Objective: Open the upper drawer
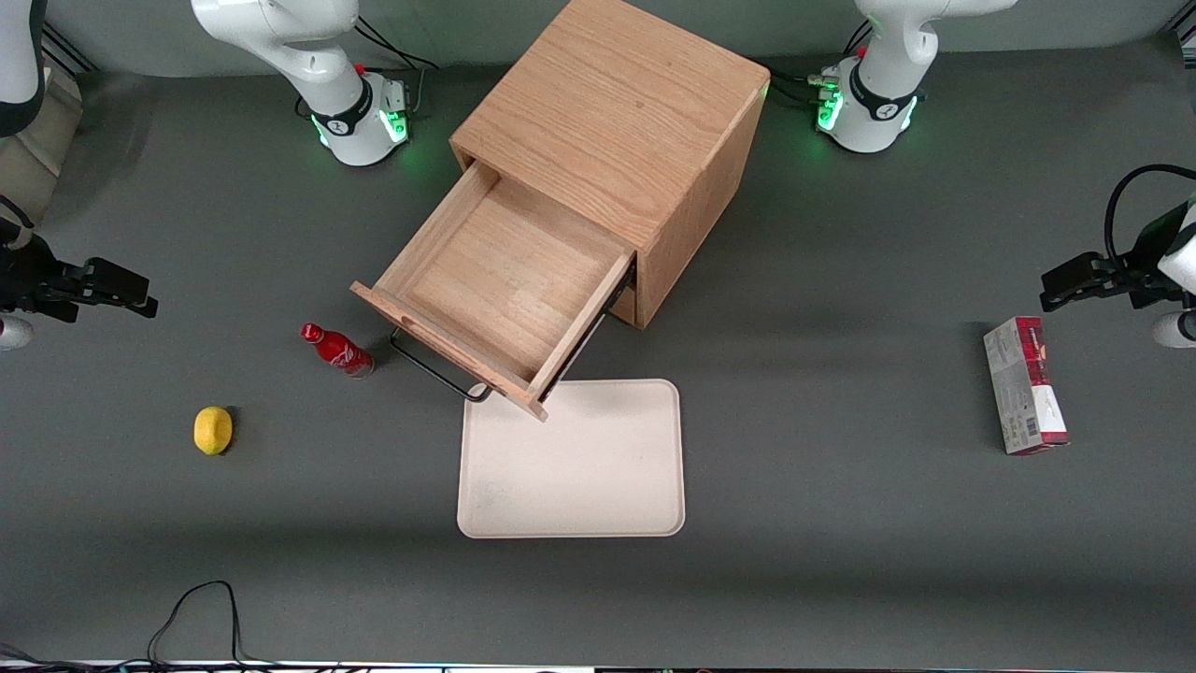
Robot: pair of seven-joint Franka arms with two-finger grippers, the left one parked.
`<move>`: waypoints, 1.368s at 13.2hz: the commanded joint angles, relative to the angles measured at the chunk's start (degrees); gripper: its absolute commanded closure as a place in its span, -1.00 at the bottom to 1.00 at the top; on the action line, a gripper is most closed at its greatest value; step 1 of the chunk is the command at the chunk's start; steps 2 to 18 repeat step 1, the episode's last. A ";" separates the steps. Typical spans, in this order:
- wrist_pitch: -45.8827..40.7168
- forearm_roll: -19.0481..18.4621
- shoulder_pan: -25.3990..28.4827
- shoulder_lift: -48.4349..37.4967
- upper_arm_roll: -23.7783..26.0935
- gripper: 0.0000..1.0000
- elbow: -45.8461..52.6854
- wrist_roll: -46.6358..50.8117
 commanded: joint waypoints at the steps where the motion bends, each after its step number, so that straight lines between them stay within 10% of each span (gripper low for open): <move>1: -0.28 -1.35 1.04 -0.48 -0.68 -1.00 -0.25 1.67; 18: -0.28 -1.35 1.04 -0.48 -0.68 -1.00 -0.25 1.67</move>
